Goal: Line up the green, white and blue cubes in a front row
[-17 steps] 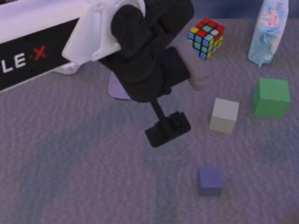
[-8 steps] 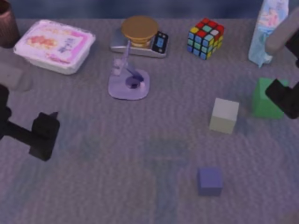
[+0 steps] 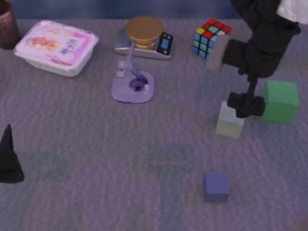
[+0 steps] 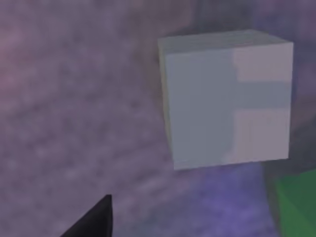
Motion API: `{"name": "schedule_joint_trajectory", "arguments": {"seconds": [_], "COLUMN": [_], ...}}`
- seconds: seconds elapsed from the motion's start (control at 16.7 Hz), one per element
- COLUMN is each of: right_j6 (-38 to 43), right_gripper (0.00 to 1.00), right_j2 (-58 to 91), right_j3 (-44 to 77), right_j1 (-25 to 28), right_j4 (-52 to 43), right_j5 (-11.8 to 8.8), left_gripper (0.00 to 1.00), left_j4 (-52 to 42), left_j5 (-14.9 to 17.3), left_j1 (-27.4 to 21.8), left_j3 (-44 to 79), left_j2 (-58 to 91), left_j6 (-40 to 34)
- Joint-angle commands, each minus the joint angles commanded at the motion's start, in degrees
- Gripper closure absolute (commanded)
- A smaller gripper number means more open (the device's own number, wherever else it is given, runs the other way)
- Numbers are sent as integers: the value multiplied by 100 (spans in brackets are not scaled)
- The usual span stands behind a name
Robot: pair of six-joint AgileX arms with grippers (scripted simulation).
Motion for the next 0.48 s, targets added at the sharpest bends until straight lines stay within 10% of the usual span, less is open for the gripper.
{"name": "schedule_joint_trajectory", "arguments": {"seconds": [0.48], "right_j6": [-341], "right_gripper": [0], "right_j2": [795], "right_j3": [783], "right_j1": [158], "right_j4": [-433], "right_j5": [14], "left_gripper": [0], "left_j4": [622], "left_j5": [34], "left_j1": [357], "left_j3": [-665], "left_j2": [-882], "left_j6": [-207]}}
